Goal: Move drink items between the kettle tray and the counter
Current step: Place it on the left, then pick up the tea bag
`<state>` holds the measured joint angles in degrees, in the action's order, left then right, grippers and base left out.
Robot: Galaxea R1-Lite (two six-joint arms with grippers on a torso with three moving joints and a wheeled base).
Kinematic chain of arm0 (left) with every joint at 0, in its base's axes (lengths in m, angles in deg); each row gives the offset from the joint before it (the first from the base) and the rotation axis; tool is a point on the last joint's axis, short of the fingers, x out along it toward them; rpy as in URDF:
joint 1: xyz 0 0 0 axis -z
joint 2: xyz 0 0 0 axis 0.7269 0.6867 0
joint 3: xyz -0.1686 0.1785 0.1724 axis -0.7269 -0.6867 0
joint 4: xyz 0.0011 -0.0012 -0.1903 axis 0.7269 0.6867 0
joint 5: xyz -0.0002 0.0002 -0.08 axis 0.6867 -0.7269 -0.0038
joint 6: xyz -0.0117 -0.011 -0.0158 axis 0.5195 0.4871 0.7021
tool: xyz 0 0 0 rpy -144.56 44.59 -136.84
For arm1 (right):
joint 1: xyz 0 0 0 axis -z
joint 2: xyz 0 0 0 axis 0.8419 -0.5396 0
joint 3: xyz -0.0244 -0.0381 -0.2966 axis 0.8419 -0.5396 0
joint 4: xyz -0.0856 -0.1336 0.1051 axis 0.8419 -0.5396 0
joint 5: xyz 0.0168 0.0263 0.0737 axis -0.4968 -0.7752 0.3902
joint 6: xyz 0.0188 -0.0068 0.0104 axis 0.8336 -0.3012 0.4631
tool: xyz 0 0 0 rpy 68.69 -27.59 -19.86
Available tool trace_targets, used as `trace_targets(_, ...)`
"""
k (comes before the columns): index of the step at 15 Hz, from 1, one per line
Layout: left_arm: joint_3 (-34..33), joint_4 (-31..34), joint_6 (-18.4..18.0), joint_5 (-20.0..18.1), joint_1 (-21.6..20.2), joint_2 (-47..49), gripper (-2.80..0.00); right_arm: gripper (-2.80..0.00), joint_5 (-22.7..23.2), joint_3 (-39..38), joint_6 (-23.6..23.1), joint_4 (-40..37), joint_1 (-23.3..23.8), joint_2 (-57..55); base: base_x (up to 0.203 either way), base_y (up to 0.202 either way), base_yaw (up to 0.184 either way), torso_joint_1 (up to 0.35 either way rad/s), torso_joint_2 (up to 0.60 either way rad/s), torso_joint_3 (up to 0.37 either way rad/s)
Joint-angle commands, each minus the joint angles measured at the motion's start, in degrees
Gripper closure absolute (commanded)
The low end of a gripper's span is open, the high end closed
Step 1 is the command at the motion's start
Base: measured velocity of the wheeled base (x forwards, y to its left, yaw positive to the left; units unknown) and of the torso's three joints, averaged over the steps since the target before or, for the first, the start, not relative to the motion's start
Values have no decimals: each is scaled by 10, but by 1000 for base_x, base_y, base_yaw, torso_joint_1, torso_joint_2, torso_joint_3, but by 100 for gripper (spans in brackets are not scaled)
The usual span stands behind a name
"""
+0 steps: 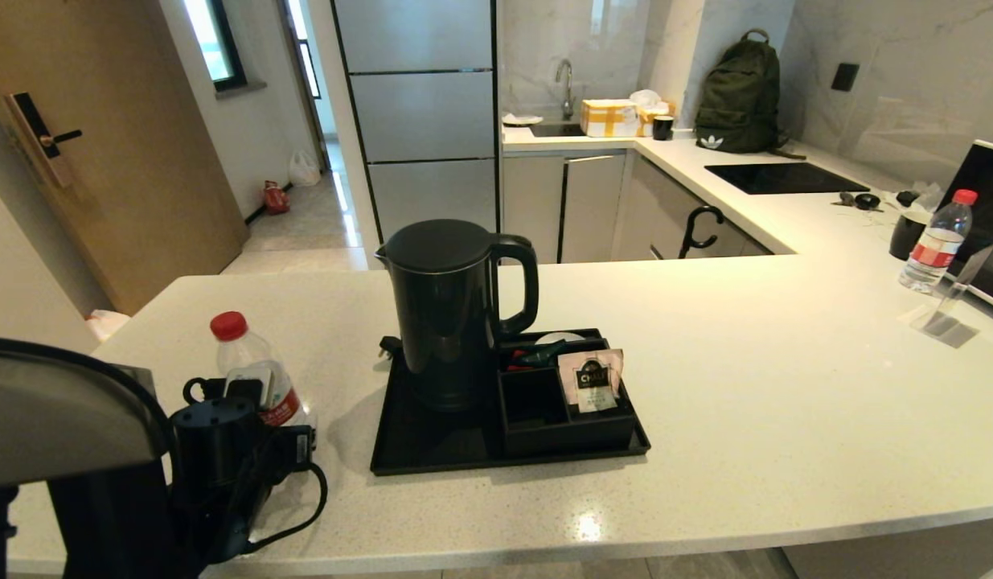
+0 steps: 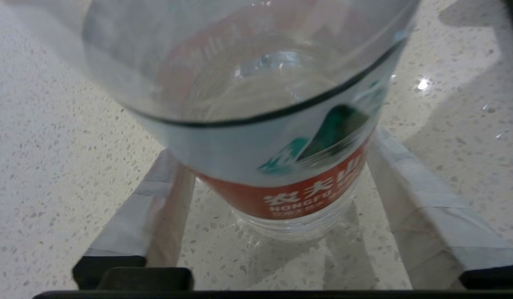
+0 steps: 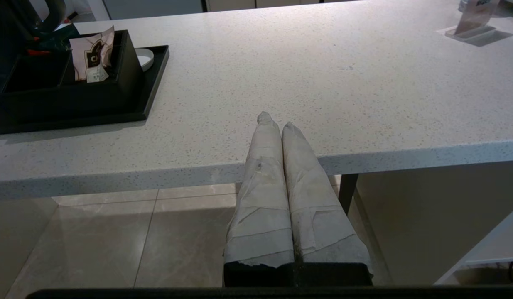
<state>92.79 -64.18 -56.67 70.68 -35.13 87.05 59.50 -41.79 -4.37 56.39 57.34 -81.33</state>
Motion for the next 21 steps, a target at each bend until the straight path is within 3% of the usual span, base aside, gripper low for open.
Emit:
trace_targets(1,0,-8,0,1,0,-10,-280,0,0,-1,0,0,0,0,0,0,0,0,0,0)
trace_targets(12,-71,-8,-21,1,1,-135,-280,0,0,-1,0,0,0,0,0,0,0,0,0,0)
trace_targets(17,-119,-8,-88,2,9,-250,-280,0,0,-1,0,0,0,0,0,0,0,0,0,0)
trace_targets(21,-134,-8,-120,12,20,-289,-280,0,0,-1,0,0,0,0,0,0,0,0,0,0)
